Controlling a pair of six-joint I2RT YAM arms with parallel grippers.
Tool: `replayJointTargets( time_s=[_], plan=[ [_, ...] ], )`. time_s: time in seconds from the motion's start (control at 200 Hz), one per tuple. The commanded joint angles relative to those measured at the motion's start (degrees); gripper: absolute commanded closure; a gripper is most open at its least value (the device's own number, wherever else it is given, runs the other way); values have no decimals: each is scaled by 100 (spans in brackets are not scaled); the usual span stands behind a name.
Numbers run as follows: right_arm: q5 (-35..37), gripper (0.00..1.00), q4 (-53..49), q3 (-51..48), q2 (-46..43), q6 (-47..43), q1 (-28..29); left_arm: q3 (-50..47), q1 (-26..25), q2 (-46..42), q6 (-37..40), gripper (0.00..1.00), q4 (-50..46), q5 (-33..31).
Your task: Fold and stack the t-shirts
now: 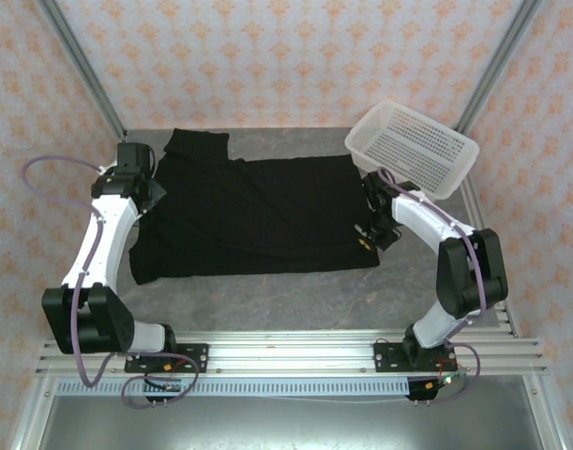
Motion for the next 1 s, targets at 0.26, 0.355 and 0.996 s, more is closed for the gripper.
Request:
replayJointTargets(
  time_s=[0.26,0.355,0.996],
  plan=[
    [333,100,-70,669,474,-116,-64,224,-43,591,664,100,-102,-422],
    [381,100,-69,760,582,-111,-77,272,-44,754,662,100,9,-391],
    [913,100,-236,915,913,398,-159,1081,-46,1633,1057,100,100,-481]
  ],
)
